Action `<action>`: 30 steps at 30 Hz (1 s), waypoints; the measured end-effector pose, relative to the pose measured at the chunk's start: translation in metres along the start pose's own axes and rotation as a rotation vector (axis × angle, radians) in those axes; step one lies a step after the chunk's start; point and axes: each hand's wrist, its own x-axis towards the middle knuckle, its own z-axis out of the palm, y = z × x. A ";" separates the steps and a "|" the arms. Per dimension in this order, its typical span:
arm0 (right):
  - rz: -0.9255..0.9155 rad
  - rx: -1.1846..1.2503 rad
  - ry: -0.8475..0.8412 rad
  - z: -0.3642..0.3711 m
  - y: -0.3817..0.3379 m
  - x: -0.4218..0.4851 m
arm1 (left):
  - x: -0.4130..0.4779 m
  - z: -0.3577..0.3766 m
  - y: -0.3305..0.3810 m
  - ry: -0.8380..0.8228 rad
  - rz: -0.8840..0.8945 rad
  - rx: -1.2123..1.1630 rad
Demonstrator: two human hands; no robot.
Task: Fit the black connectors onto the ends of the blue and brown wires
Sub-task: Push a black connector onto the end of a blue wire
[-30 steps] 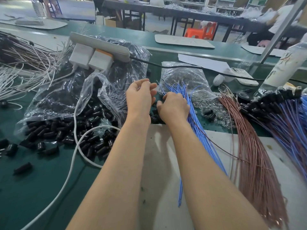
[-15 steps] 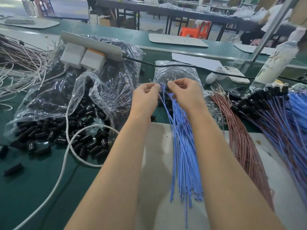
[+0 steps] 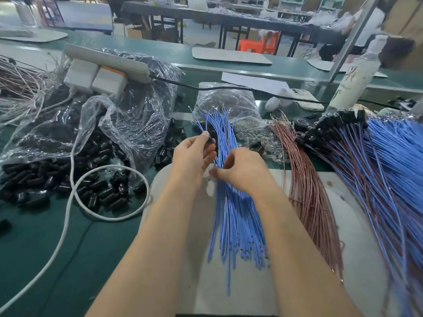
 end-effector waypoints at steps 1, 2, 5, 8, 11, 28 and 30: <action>0.002 -0.059 -0.008 0.004 -0.002 0.000 | 0.001 -0.001 -0.001 -0.001 -0.003 0.003; 0.003 -0.084 0.004 0.006 -0.002 0.001 | 0.003 -0.001 -0.002 -0.004 -0.001 0.012; 0.039 -0.027 0.030 0.007 0.001 0.003 | 0.004 0.000 -0.005 -0.026 0.033 0.056; 0.072 0.074 0.049 0.004 0.003 0.003 | 0.008 0.002 -0.011 -0.029 0.157 0.211; 0.060 0.215 0.154 -0.001 0.007 0.001 | 0.010 -0.001 -0.014 0.017 0.363 0.458; -0.200 1.972 0.067 -0.038 0.026 -0.002 | 0.000 0.000 -0.013 -0.029 0.472 0.606; -0.071 1.815 0.361 -0.035 0.025 -0.001 | -0.001 0.000 -0.013 -0.034 0.480 0.628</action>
